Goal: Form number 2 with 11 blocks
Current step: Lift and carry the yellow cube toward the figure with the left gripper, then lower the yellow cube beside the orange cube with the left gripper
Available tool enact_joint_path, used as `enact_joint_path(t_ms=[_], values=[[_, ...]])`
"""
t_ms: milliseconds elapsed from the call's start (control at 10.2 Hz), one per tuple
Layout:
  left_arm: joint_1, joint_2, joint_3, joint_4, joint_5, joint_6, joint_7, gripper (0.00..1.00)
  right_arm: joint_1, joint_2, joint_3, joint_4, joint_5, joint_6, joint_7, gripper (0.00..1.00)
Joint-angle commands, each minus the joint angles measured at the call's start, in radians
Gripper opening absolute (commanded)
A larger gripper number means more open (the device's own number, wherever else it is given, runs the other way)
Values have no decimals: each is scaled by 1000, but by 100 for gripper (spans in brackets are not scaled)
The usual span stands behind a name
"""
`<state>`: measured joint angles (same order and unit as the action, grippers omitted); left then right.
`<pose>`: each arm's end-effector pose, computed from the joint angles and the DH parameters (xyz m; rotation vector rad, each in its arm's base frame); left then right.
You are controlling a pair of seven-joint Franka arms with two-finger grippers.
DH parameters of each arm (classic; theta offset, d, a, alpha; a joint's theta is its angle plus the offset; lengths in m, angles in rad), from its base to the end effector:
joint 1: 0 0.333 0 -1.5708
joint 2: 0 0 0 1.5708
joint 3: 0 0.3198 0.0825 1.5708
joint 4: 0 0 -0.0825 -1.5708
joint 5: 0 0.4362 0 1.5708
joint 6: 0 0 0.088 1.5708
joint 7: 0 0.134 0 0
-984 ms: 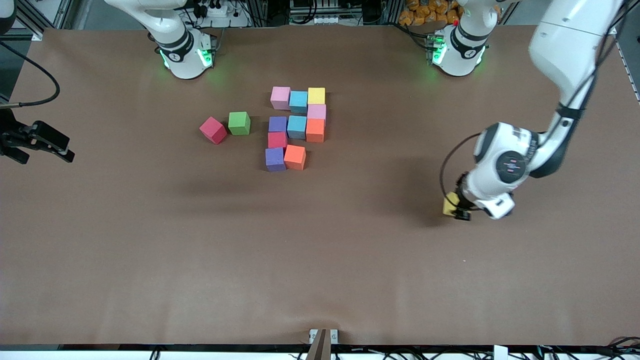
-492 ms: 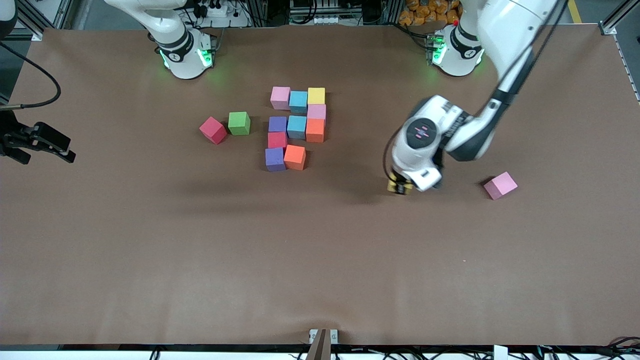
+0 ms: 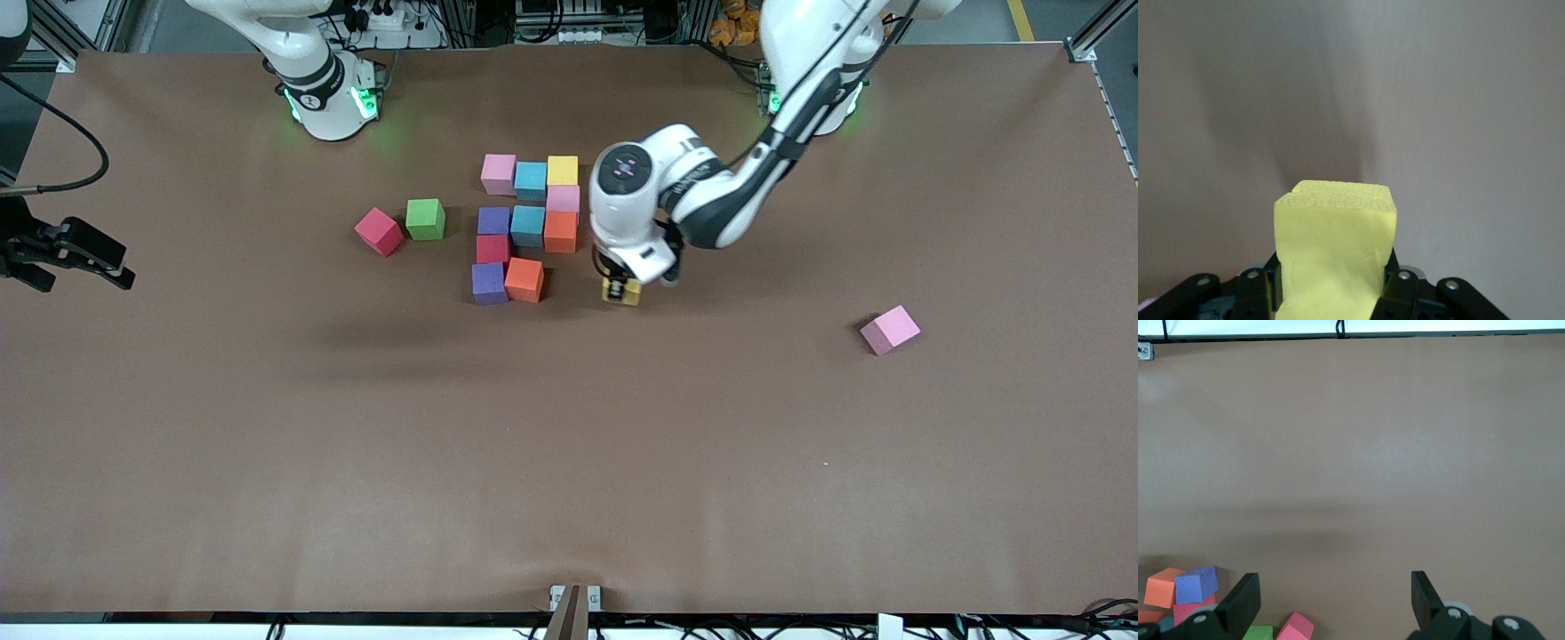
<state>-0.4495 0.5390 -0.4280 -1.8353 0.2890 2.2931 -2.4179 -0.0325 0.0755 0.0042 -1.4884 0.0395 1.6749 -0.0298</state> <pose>0.4508 -0.5112 0.1971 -2.3913 -2.0080 0.0001 0.6442 -0.0134 0.6078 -3.1002 0.0007 -0.1740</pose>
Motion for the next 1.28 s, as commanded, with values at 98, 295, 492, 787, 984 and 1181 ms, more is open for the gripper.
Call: enact_joint_path(t_ms=[98,295,492,787,984,1181], values=[[-66,151,9,192,10,-23,-61,0,-6,-14,7,-15,14,8,-12,100],[-87,182,12,235,9,-23,-122,0,-6,-11,7,-15,14,8,-12,100],[-106,212,15,270,12,-23,-235,0,-7,-10,7,-15,16,8,-13,100],[-132,243,20,301,13,-23,-311,0,-3,-10,7,-15,17,5,-12,100],[-181,249,49,303,10,-23,-357,0,-4,-10,7,-16,19,5,-12,100],[-224,252,81,303,7,-23,-392,0,-3,-10,7,-18,19,5,-12,100]])
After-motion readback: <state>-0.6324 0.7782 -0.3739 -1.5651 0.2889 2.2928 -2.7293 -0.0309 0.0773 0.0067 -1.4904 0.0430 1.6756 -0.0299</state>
